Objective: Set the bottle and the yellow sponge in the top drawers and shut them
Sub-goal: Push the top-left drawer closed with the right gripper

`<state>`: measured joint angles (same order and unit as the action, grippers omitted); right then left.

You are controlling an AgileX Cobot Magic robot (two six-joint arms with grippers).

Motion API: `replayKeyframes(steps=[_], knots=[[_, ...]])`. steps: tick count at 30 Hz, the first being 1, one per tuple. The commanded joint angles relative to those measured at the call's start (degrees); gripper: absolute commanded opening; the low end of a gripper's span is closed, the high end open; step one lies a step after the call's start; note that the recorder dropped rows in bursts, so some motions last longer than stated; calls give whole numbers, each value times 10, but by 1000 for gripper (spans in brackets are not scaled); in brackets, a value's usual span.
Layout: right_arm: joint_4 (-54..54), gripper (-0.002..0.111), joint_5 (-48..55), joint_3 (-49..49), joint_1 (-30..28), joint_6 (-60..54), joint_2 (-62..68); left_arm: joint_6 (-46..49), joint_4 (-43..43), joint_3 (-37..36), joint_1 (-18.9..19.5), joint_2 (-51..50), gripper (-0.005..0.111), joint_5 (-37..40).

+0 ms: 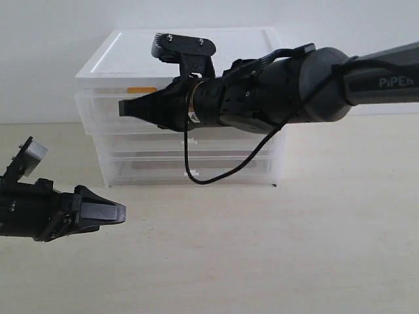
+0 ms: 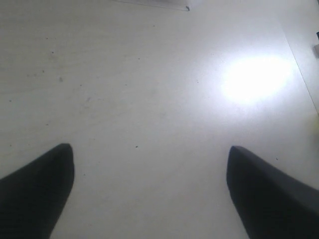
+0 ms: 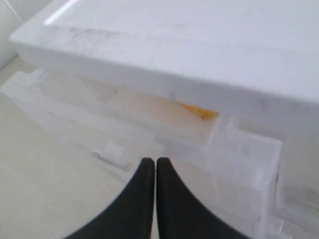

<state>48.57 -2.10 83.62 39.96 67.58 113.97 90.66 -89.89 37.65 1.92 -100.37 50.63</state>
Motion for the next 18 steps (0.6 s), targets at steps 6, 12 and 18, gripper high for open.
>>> replayKeyframes(steps=[6,12,18], knots=[[0,0,4,60,-28,-2,18,4,-11,-4,2,-1,78,5],[0,0,11,42,-27,15,6,12,-11,-4,2,-1,78,5],[0,0,-2,-43,-27,12,-67,14,-12,-4,2,-1,66,27]])
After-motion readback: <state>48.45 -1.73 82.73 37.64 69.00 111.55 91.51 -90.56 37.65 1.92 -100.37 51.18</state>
